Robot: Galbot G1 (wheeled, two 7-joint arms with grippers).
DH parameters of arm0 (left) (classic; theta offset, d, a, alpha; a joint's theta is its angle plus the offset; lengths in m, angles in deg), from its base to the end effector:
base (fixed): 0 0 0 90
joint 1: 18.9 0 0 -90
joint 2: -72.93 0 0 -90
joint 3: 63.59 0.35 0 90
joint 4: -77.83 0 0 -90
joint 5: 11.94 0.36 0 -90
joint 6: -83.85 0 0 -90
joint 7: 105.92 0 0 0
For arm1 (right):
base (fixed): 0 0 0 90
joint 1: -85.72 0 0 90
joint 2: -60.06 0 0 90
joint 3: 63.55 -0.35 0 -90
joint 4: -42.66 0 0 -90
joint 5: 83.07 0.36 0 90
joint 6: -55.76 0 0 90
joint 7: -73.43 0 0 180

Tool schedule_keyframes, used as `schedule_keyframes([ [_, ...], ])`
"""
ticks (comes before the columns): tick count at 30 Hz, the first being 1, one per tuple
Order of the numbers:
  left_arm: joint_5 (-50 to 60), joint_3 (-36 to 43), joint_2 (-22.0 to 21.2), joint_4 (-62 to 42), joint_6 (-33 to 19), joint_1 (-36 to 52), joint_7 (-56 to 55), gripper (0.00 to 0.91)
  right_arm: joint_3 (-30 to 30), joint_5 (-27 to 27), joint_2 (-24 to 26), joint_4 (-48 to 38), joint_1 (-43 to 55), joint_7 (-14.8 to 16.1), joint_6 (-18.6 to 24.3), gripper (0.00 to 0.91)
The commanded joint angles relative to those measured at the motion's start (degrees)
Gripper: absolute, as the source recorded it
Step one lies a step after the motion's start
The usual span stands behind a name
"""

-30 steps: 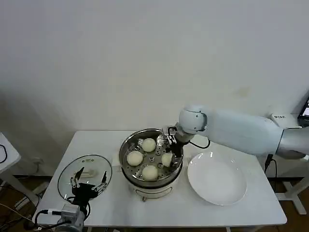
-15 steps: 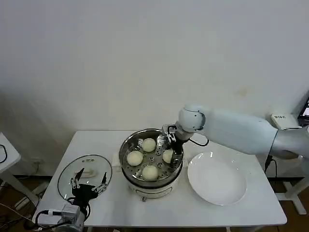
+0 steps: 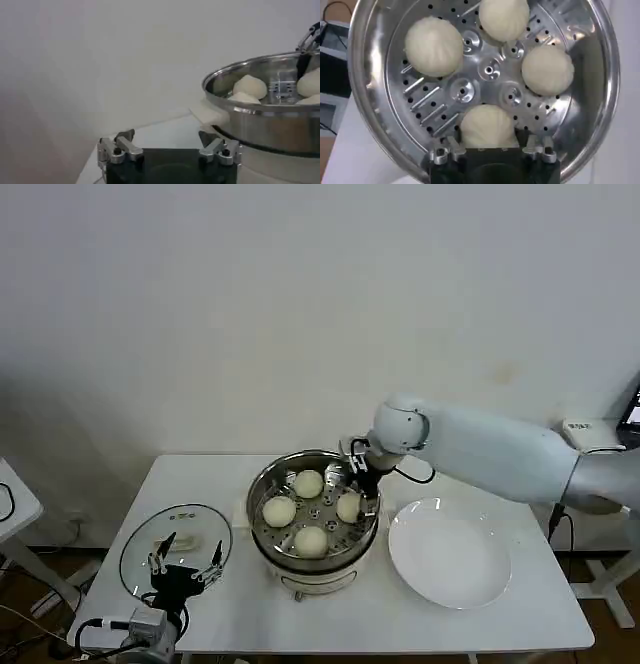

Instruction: Take steamed baozi put them in steamer then cover it.

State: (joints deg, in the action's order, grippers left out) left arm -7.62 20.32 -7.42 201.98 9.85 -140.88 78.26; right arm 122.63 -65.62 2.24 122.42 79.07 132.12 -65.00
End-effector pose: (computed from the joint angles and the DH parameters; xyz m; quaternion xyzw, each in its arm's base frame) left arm 0.1769 0.0560 -0.2761 -0.0175 -0.9840 -0.1312 0.1196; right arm 0.5299 0.0776 -0.1002 0.5619 -0.5395 0.5264 0.3406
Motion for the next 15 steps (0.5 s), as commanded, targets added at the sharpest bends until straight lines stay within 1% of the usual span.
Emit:
schedule_keyframes([
  [1,0.04,0.12,0.02,-0.11,-0.06,-0.22,0.15,0.907,-4.07,6.3,7.58,8.08,4.03,0.98,-0.29,0.907],
  [3,0.13,0.26,-0.43,-0.01,-0.01,-0.03,0.36,0.907,-6.51,9.15,10.59,10.81,4.78,0.91,0.32,0.907],
  [4,0.16,0.34,-0.64,0.02,0.0,0.05,0.46,0.907,-7.86,9.66,11.83,11.28,4.57,0.73,0.57,0.907],
  [5,0.19,0.55,-1.0,0.14,-0.01,0.24,0.64,0.907,-10.02,10.49,13.04,11.74,3.56,0.29,1.06,0.907],
  [6,0.13,0.68,-1.14,0.2,-0.04,0.29,0.73,0.907,-14.05,11.15,14.81,12.39,0.81,-1.0,1.42,0.907],
  [7,0.04,0.75,-1.23,0.19,-0.04,0.3,0.79,0.907,-16.59,11.34,15.83,12.63,-0.45,-1.45,1.51,0.907],
  [8,-0.02,0.81,-1.3,0.12,-0.09,0.26,0.81,0.907,-21.58,12.1,17.54,13.39,-3.23,-3.2,2.0,0.907],
  [9,-0.16,0.87,-1.33,-0.02,-0.24,0.2,0.81,0.907,-23.42,12.46,18.57,13.76,-4.87,-4.84,2.91,0.907],
  [11,-0.26,0.98,-1.68,-0.7,-0.93,0.16,0.77,0.907,-32.53,12.97,21.52,15.48,-12.01,-9.95,6.88,0.907],
  [12,-0.16,0.99,-1.96,-0.93,-1.02,0.21,0.7,0.907,-35.66,12.53,22.4,16.5,-14.03,-12.54,8.01,0.907],
  [13,-0.16,1.0,-2.27,-1.2,-1.01,0.19,0.72,0.907,-39.49,12.76,23.7,17.52,-19.16,-15.88,9.08,0.907],
  [15,-0.23,1.09,-2.64,-1.09,-0.99,-0.09,0.77,0.907,-43.1,14.62,25.8,19.48,-24.89,-21.86,11.73,0.907],
])
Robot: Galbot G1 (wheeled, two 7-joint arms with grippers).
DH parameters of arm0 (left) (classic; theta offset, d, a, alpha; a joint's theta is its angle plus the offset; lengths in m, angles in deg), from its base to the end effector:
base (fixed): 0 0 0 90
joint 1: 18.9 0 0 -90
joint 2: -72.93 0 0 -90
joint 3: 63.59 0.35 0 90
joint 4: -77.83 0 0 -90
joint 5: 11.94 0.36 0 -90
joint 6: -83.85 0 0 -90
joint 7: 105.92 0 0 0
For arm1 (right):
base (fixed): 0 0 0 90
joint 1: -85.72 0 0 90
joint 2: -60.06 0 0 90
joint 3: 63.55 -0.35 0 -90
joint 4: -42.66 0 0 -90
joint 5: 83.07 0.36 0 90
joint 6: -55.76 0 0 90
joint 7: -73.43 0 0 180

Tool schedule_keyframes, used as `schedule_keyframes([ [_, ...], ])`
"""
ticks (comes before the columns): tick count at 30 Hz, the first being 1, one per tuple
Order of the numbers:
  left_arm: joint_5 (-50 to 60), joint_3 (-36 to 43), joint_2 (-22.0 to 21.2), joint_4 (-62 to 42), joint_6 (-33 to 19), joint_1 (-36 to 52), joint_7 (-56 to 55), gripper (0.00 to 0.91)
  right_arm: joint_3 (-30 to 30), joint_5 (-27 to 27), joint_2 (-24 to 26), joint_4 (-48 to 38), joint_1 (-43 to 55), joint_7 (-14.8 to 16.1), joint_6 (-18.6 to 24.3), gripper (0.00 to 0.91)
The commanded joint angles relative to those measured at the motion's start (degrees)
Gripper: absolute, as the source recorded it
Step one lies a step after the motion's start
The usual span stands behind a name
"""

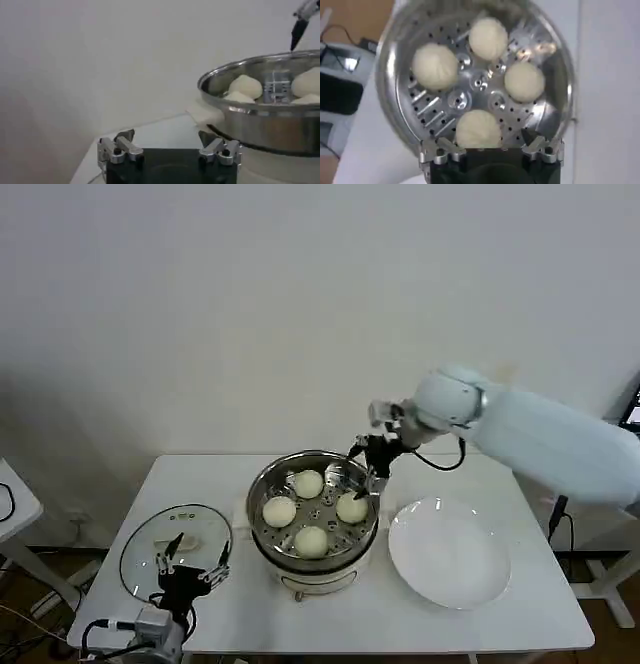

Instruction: Take steamed baozi put them in steamer then cover it.

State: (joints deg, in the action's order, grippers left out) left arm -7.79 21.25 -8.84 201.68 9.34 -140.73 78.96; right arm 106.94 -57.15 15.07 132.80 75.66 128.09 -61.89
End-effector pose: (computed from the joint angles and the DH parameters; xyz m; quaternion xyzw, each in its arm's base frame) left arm 0.1770 0.0480 -0.2795 -0.0261 -0.9860 -0.1146 0.1181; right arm 0.5007 0.0041 -0.0284 0.5722 -0.6506 0.4417 0.2329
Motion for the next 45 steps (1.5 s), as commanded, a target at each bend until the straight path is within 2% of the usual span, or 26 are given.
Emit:
schedule_keyframes([
  [1,-0.04,0.22,-1.23,-0.67,-0.54,-0.47,0.19,0.907,-28.6,7.67,14.46,9.83,-22.94,-20.17,10.15,0.907],
  [3,0.04,0.37,-1.1,-0.48,-0.66,-0.86,0.23,0.907,-35.09,7.97,15.6,11.84,-28.02,-22.22,10.97,0.907],
  [5,0.16,0.34,-1.1,-0.29,-0.67,-1.13,0.26,0.907,-45.87,8.71,16.54,14.65,-36.4,-24.43,11.46,0.907],
  [7,0.21,0.2,-1.26,-0.2,-0.68,-1.34,0.23,0.907,-52.3,9.51,16.7,16.56,-43.3,-25.91,11.46,0.907],
  [8,0.2,0.13,-1.42,-0.22,-0.69,-1.46,0.29,0.907,-59.16,9.68,16.61,17.59,-49.77,-26.83,11.75,0.907],
  [9,0.21,0.13,-1.48,-0.27,-0.72,-1.52,0.26,0.907,-61.33,9.71,16.25,18.21,-52.22,-27.36,12.08,0.907],
  [10,0.45,0.14,-1.76,-0.34,-0.78,-1.59,0.21,0.907,-69.21,10.28,15.51,19.54,-58.3,-28.13,12.4,0.907],
  [11,0.56,0.16,-1.91,-0.38,-0.87,-1.61,0.23,0.907,-73.52,10.88,15.15,20.48,-62.81,-29.07,12.98,0.907],
  [12,0.56,0.2,-1.97,-0.41,-0.93,-1.6,0.25,0.907,-74.85,10.98,14.94,20.84,-64.65,-29.39,13.27,0.907],
  [13,0.6,0.15,-2.13,-0.49,-1.0,-1.56,0.22,0.907,-79.91,10.79,13.11,22.81,-73.48,-30.56,14.31,0.907],
  [14,0.66,0.03,-2.28,-0.58,-1.01,-1.49,0.19,0.907,-84.14,10.76,11.46,23.61,-77.09,-30.74,15.2,0.907],
  [15,0.66,-0.01,-2.4,-0.63,-0.99,-1.43,0.2,0.907,-85.59,10.61,10.78,24.39,-80.01,-31.08,15.77,0.907],
  [16,0.82,-0.13,-2.49,-0.59,-0.97,-1.39,0.27,0.907,-90.03,9.73,8.08,25.42,-83.92,-32.17,17.39,0.907],
  [17,0.93,-0.12,-2.38,-0.52,-0.97,-1.38,0.31,0.907,-90.59,9.19,7.44,25.82,-86.27,-32.84,18.41,0.907],
  [20,1.4,-0.02,-2.12,-0.47,-0.99,-1.22,0.47,0.907,-94.4,7.1,-0.69,26.66,-94.9,-36.75,22.86,0.907],
  [21,1.45,-0.02,-2.1,-0.47,-1.01,-1.17,0.45,0.907,-95.0,6.82,-2.11,26.72,-96.19,-37.29,23.21,0.907],
  [22,1.73,-0.03,-2.09,-0.58,-1.06,-1.05,0.37,0.907,-96.07,6.77,-5.6,26.81,-99.2,-38.02,23.62,0.907],
  [26,2.65,-0.12,-1.97,-1.36,-1.86,-0.8,0.19,0.907,-98.2,5.51,-15.56,27.39,-107.5,-37.1,27.84,0.907],
  [29,4.15,-0.34,-2.11,-2.73,-2.55,-0.08,0.32,0.907,-98.16,6.24,-20.07,27.08,-111.83,-37.34,29.61,0.907],
  [30,3.99,-0.41,-2.24,-2.77,-2.52,0.21,0.25,0.907,-98.17,5.07,-22.51,26.29,-113.72,-36.96,31.09,0.907],
  [33,4.0,-0.7,-2.52,-2.46,-2.55,0.6,0.31,0.907,-98.34,3.92,-26.65,24.56,-115.71,-36.31,31.96,0.907],
  [39,3.87,-1.2,-2.16,-2.6,-2.52,1.28,0.27,0.907,-97.41,1.06,-29.98,20.13,-117.56,-35.14,34.47,0.907],
  [43,4.53,-1.36,-1.43,-3.45,-2.99,1.34,-0.54,0.907,-96.26,0.68,-30.42,20.48,-118.04,-35.32,34.09,0.907],
  [45,8.51,-1.33,-0.25,-4.37,-4.36,1.25,-1.55,0.907,-95.94,-0.4,-30.16,21.27,-117.46,-35.61,32.68,0.907],
])
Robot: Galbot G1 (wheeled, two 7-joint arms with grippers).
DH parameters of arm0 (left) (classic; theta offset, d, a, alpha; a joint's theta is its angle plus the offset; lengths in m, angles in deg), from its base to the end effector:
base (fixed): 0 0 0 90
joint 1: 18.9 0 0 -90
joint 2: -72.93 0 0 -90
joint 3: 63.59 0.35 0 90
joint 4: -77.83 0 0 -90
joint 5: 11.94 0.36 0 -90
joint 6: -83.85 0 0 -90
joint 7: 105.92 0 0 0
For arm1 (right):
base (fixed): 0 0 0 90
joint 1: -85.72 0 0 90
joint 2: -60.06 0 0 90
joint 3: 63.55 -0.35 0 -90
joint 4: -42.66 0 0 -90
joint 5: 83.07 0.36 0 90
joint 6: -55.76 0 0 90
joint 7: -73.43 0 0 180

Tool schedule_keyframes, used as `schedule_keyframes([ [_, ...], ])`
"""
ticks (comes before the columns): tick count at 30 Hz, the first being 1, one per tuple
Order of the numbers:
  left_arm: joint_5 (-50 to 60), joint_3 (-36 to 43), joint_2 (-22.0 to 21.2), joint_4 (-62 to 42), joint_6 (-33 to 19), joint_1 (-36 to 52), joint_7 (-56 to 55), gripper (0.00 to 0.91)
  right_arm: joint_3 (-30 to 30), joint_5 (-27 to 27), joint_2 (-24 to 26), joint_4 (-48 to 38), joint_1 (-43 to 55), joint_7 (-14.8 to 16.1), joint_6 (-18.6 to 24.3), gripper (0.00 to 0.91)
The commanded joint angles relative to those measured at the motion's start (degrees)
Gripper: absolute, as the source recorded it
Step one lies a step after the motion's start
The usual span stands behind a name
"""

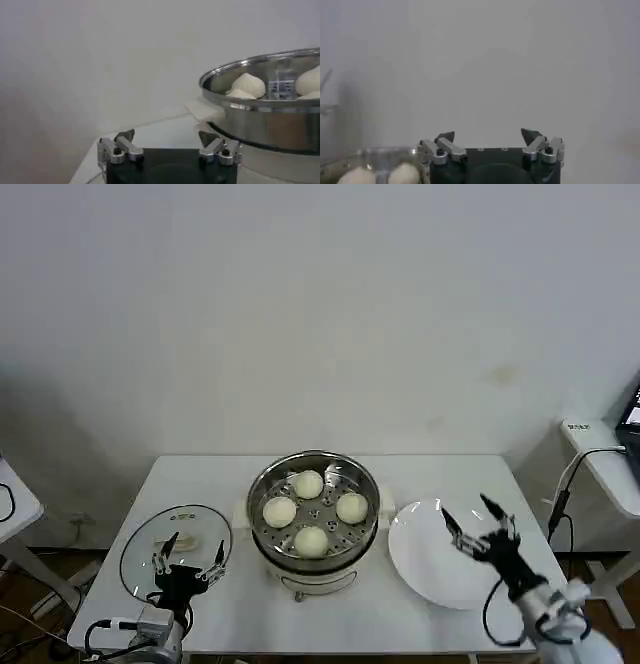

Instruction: Take steamed baozi put them in steamer then cover it.

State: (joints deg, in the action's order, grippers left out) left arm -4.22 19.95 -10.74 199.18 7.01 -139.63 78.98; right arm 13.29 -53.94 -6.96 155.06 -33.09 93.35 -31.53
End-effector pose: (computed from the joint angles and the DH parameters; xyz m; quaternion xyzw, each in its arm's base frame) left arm 0.1819 0.0523 -0.2918 -0.0055 -0.9844 -0.1352 0.1122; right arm 0.2038 -0.1528 -0.3019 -0.1494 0.9885 0.0247 0.0013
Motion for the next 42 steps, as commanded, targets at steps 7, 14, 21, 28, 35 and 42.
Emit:
schedule_keyframes([
  [7,24.21,-1.08,7.78,-6.01,-5.87,1.18,-4.59,0.907,-0.9,-5.83,-8.55,-0.16,-6.68,-2.75,0.67,0.907],
  [14,48.73,-2.11,13.28,-18.16,-16.7,5.6,-9.28,0.907,-1.09,-5.9,-8.22,-0.06,-4.62,-3.52,0.53,0.907],
  [21,57.97,-1.63,14.56,-25.6,-18.58,7.2,-10.33,0.907,-2.46,-5.64,-7.1,-0.07,-3.04,-3.52,0.31,0.907],
  [28,64.23,-1.3,13.16,-29.67,-18.83,8.85,-11.47,0.907,-2.85,-5.84,-7.28,-0.77,-2.72,-3.49,0.89,0.907],
  [35,66.38,-1.81,12.47,-31.58,-18.19,10.92,-11.77,0.907,-3.09,-5.7,-7.51,-0.7,-2.71,-3.45,1.04,0.907],
  [42,66.31,-1.71,12.51,-32.51,-17.47,12.59,-11.84,0.907,-3.26,-5.77,-8.02,-1.33,-2.7,-3.46,1.37,0.907],
])
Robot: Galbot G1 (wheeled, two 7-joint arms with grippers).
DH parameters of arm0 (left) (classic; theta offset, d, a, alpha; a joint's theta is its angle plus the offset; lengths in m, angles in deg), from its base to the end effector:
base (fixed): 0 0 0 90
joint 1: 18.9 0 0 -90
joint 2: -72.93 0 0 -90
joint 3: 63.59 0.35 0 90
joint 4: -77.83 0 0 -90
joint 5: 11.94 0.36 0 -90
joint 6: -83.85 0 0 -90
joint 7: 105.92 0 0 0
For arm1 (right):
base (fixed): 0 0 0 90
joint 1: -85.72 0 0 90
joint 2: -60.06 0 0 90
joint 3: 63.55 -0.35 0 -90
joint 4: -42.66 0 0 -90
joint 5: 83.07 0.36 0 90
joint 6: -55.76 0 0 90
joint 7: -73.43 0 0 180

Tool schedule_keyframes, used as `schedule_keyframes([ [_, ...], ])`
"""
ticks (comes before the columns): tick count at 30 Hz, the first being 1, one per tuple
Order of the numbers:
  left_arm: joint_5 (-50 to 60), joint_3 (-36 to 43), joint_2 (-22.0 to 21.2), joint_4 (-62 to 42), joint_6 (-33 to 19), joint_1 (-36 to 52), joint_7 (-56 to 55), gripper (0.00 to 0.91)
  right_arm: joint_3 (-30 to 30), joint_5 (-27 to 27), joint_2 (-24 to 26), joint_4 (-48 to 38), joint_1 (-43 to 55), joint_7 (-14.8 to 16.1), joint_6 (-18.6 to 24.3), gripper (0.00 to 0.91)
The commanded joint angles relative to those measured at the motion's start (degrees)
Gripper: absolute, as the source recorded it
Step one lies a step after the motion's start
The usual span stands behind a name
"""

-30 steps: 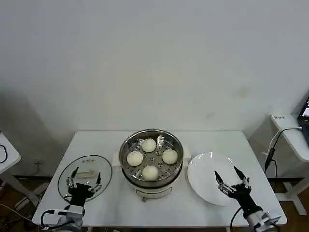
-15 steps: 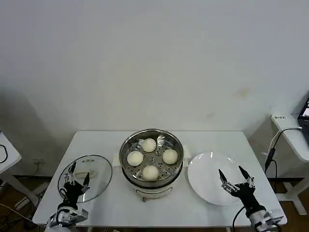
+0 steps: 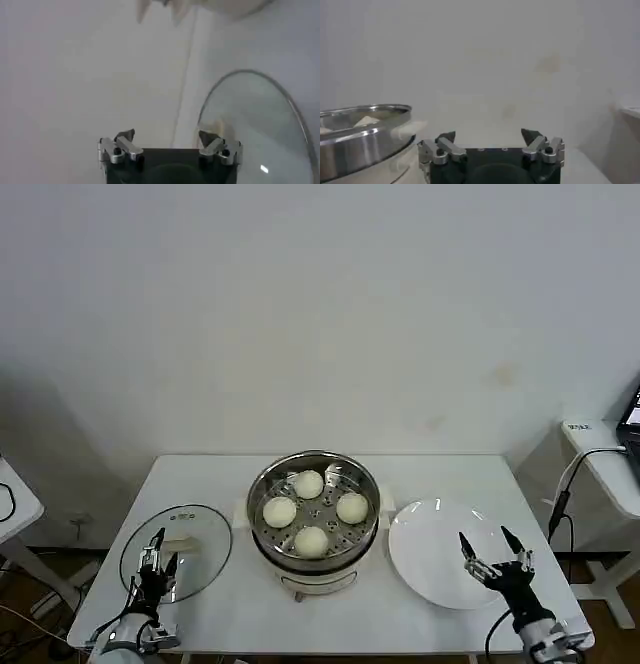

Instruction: Take steamed baozi put them in steamer then cover it.

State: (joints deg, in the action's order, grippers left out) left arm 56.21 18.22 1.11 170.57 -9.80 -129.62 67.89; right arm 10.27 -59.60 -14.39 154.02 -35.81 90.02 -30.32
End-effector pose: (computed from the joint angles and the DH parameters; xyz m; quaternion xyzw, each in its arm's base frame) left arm 0.2267 0.1525 -0.4067 -0.0323 -0.7196 -0.6891 0.0791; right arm 0.1773 -0.1487 -0.3268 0.0663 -0.9975 -0.0208 0.0164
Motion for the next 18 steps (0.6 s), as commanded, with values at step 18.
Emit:
schedule_keyframes([
  [18,6.36,0.29,0.66,-6.34,0.52,6.64,0.45,0.907,-0.22,-1.04,-1.16,-1.62,0.08,-0.04,1.08,0.907],
])
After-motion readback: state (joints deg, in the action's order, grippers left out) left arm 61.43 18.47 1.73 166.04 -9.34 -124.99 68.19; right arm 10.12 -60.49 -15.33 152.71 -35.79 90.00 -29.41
